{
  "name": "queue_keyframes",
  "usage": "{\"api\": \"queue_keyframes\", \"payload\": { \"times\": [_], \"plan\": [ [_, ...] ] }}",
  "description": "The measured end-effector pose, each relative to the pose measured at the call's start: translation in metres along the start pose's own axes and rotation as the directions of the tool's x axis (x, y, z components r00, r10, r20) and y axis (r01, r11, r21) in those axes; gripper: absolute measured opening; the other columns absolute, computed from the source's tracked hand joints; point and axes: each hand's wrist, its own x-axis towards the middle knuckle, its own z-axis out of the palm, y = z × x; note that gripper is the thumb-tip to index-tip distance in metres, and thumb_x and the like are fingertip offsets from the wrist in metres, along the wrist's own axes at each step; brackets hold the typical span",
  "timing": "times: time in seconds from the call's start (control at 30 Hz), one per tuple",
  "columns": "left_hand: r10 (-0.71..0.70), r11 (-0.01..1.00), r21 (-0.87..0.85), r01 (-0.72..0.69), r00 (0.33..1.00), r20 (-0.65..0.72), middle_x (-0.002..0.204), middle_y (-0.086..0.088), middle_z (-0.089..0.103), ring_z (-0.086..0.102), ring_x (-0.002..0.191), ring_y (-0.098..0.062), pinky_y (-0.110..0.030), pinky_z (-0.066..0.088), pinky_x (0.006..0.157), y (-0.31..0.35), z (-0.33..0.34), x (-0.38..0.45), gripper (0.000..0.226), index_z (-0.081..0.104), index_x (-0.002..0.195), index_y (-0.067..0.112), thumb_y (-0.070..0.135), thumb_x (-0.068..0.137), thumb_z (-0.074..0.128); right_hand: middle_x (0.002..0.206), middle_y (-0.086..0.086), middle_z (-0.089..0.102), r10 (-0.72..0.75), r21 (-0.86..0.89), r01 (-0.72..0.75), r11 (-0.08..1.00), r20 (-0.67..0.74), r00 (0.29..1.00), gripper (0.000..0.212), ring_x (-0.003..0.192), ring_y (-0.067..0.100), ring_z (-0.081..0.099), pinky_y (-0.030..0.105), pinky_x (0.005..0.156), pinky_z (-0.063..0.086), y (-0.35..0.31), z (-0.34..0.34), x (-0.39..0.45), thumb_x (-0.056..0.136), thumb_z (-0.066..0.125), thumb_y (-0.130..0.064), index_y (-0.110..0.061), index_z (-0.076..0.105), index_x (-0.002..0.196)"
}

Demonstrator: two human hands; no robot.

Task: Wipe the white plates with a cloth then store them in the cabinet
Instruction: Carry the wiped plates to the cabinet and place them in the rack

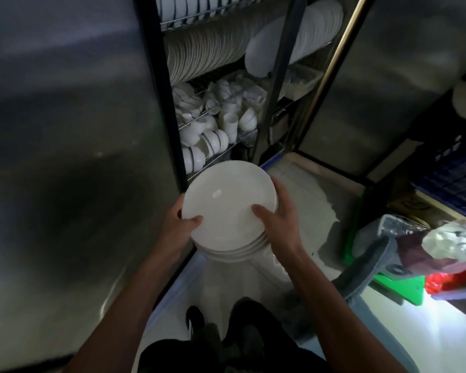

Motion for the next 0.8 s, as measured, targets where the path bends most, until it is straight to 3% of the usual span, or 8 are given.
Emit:
{"api": "queue_keyframes", "payload": {
  "times": [0.17, 0.43, 0.63, 0.73, 0.8],
  "plan": [
    [-0.019, 0.999, 0.040, 0.017, 0.999, 0.037, 0.123, -0.006, 0.067, 0.062, 0.111, -0.021, -0.039, 0.052, 0.096, 0.015, 0.007, 0.044, 0.061, 0.057, 0.138, 0.016, -0.015, 0.086, 0.060, 0.118, -0.026, 0.062, 0.006, -0.012, -0.006, 1.000, 0.019, 1.000, 0.069, 0.103, 0.003, 0.063, 0.046, 0.080, 0.062, -0.004, 0.004, 0.038, 0.077, 0.074, -0.022, -0.055, 0.048, 0.132],
    [-0.026, 0.991, 0.135, 0.021, 0.999, 0.034, 0.126, -0.007, 0.067, 0.062, 0.114, -0.023, -0.041, 0.051, 0.101, 0.028, 0.042, 0.129, 0.062, 0.056, 0.140, 0.017, -0.013, 0.086, 0.062, 0.117, -0.027, 0.063, 0.027, 0.143, -0.018, 0.990, -0.063, 0.998, 0.073, 0.102, -0.006, 0.061, 0.019, 0.068, 0.057, 0.004, 0.002, 0.117, 0.073, 0.073, -0.008, -0.054, 0.055, 0.126],
    [-0.006, 0.988, 0.154, 0.007, 1.000, -0.010, 0.135, -0.001, 0.062, 0.061, 0.118, -0.017, -0.034, 0.050, 0.100, 0.048, 0.087, 0.201, 0.072, 0.043, 0.150, 0.029, -0.004, 0.090, 0.063, 0.125, -0.022, 0.061, -0.011, 0.230, 0.031, 0.973, -0.085, 0.996, 0.074, 0.109, 0.000, 0.061, 0.026, 0.076, 0.060, -0.003, -0.016, 0.197, 0.076, 0.073, -0.006, -0.049, 0.054, 0.133],
    [0.147, 0.929, 0.354, -0.104, 0.984, -0.096, 0.142, -0.004, 0.053, 0.054, 0.125, -0.022, -0.031, 0.043, 0.103, 0.059, 0.115, 0.225, 0.067, 0.042, 0.151, 0.029, 0.007, 0.092, 0.063, 0.130, -0.019, 0.058, -0.005, 0.254, 0.029, 0.967, -0.094, 0.996, 0.073, 0.113, 0.004, 0.059, 0.022, 0.074, 0.059, -0.009, -0.023, 0.235, 0.077, 0.073, -0.007, -0.051, 0.053, 0.132],
    [0.343, 0.775, 0.591, -0.226, 0.935, -0.092, 0.149, -0.008, 0.043, 0.043, 0.134, -0.027, -0.034, 0.036, 0.109, 0.067, 0.134, 0.233, 0.057, 0.047, 0.147, 0.024, 0.019, 0.092, 0.062, 0.132, -0.017, 0.057, 0.006, 0.274, 0.024, 0.961, -0.107, 0.994, 0.073, 0.116, 0.006, 0.057, 0.021, 0.075, 0.058, -0.013, -0.026, 0.257, 0.077, 0.073, -0.006, -0.052, 0.054, 0.131]
  ]
}}
